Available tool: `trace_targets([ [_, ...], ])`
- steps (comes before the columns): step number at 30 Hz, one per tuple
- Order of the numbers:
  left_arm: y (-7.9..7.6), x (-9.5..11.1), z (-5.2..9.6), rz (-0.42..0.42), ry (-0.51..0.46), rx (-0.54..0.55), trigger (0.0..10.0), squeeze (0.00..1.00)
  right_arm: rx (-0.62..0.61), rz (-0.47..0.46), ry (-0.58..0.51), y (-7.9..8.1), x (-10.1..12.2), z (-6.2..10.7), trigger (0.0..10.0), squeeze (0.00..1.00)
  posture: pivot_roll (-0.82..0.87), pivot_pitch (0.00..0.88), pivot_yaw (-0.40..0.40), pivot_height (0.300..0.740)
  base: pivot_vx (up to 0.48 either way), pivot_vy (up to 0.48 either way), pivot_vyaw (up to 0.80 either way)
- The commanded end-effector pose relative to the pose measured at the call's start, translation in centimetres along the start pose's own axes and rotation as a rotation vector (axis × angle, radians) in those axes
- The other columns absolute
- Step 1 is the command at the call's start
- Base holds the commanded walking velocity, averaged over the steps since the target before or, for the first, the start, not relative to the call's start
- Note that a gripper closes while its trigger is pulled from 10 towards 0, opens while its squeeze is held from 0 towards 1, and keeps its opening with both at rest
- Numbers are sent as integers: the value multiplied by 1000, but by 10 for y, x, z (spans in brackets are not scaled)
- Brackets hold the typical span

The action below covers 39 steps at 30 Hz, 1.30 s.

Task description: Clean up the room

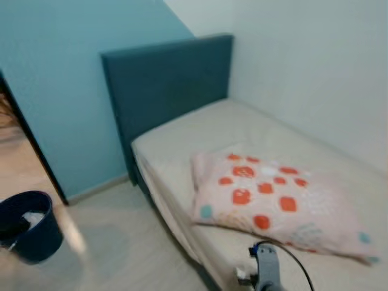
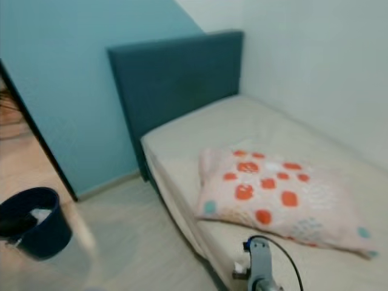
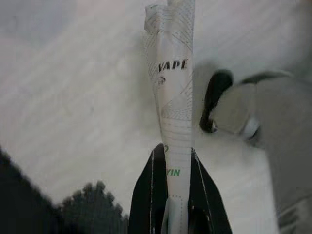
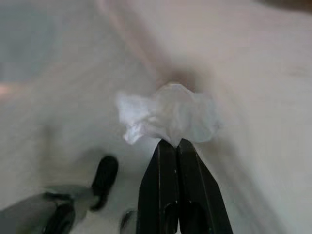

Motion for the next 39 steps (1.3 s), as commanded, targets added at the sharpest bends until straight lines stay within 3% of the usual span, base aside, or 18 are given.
trace_targets([
  [1, -10, -7, 0, -8, 26, -21, 10000, 0, -6, -17, 3, -2, -1, 0, 10000, 0, 24, 15, -57, 740, 0, 0, 788],
  [12, -28, 20, -7, 16, -9, -57, 10000, 0, 4, -26, -3, 0, 0, 0, 10000, 0, 26, 24, -49, 740, 0, 0, 788],
  [14, -15, 28, -7, 29, -19, -40, 10000, 0, 11, -26, -4, 2, 1, 0, 10000, 0, 26, 27, -46, 740, 0, 0, 788],
  [21, 10, 32, -4, 40, -23, -10, 10000, 0, 19, -29, -10, 3, 2, 0, 10000, 0, 29, 31, -45, 740, 0, 0, 786],
  [26, 20, 29, -2, 56, -19, -2, 10000, 0, 28, -27, -13, 5, 2, 0, 10000, 0, 26, 33, -43, 740, 0, 0, 788],
  [35, 14, 23, -2, 75, -15, -22, 10000, 0, 50, 59, -27, 7, 6, -1, 10000, 0, 26, 35, -41, 740, 0, 0, 785],
  [39, -2, 20, -3, 60, -11, -46, 10000, 0, 54, 103, -40, 9, 9, -1, 10000, 0, 27, 35, -37, 740, 163, 0, 783],
])
Point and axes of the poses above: a point about 5 cm out from each wrist's last joint towards the gripper, its own z axis pointing back from the gripper into the wrist, its own x axis along the axis of the wrist's last joint, y = z × x, the point moved 4 cm from there along -z, pointing out of the wrist towards the gripper, and after that the axes turned 15 degrees about z, right-handed, at the moved point
